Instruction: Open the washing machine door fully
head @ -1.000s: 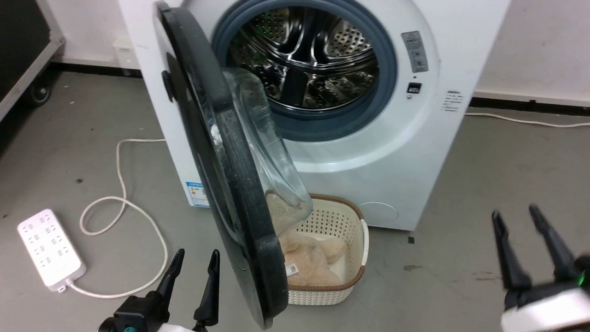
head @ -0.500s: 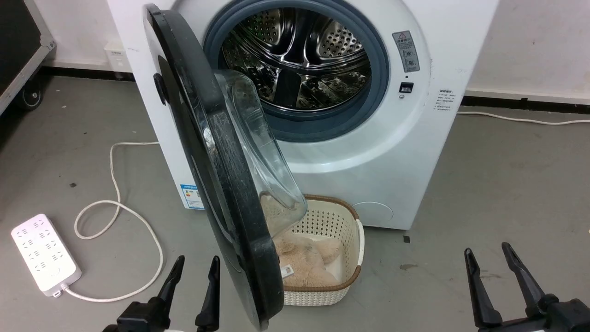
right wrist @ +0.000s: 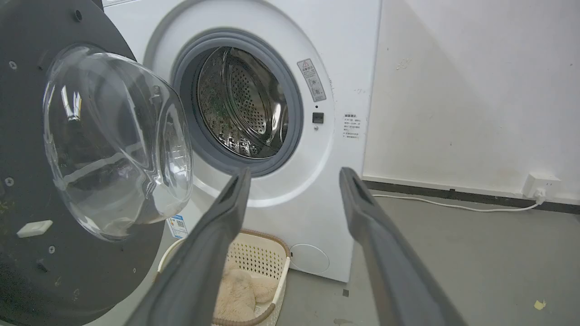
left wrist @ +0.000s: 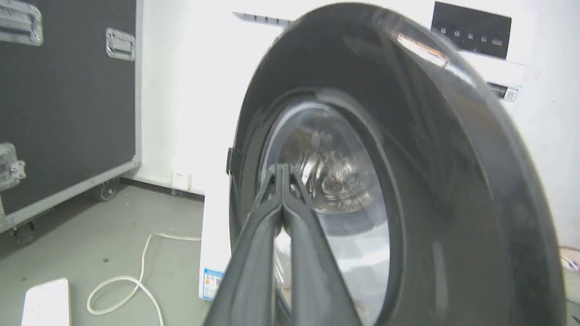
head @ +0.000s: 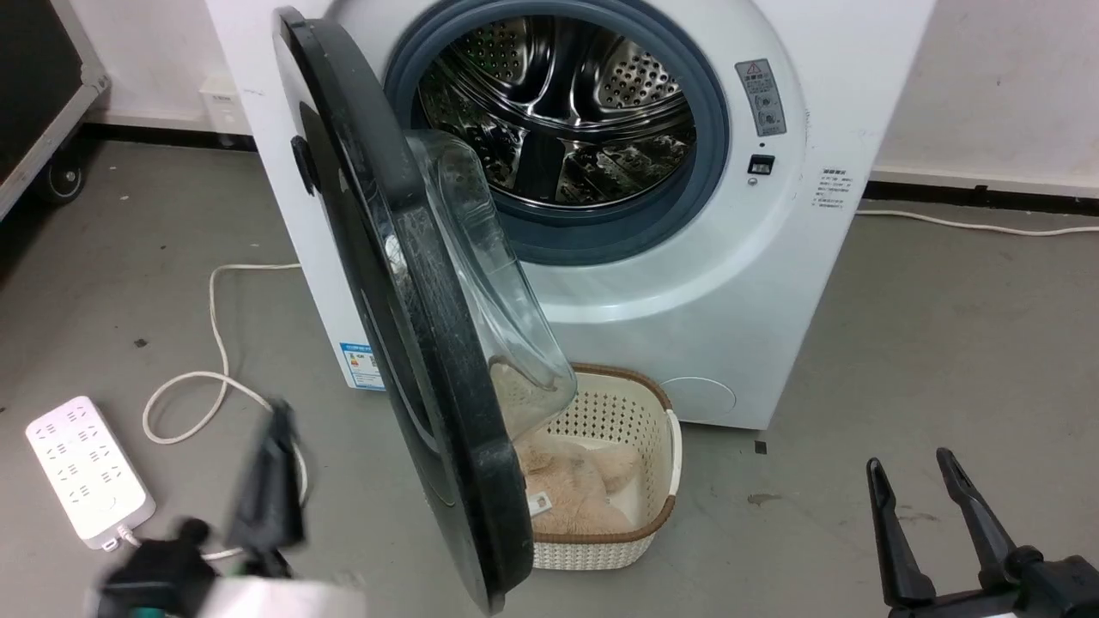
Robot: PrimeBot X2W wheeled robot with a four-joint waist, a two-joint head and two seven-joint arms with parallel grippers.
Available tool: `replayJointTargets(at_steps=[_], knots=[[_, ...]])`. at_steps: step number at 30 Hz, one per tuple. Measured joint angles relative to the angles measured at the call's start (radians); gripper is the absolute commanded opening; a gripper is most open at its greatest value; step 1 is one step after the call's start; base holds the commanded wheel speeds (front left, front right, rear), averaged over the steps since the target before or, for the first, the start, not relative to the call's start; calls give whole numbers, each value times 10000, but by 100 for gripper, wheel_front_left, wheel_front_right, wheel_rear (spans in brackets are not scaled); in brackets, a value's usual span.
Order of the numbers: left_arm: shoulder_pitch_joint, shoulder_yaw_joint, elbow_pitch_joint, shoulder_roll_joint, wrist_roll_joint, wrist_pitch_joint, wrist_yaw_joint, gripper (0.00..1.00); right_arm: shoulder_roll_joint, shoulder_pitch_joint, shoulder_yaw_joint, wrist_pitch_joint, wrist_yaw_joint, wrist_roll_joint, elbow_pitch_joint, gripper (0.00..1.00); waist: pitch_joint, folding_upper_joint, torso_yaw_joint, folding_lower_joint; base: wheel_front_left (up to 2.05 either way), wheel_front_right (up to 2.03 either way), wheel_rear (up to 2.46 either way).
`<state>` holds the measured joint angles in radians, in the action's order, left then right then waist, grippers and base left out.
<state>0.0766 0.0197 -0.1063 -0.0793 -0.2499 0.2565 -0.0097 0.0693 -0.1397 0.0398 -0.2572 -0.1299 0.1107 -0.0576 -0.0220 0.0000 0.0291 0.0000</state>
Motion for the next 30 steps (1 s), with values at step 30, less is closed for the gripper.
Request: replayJointTargets(at_steps=[30], knots=[[-316, 4640, -1218, 295, 604, -3271, 303, 0, -35, 56, 132, 0, 0, 77, 144, 100, 192, 0, -160, 0, 0, 0, 0]])
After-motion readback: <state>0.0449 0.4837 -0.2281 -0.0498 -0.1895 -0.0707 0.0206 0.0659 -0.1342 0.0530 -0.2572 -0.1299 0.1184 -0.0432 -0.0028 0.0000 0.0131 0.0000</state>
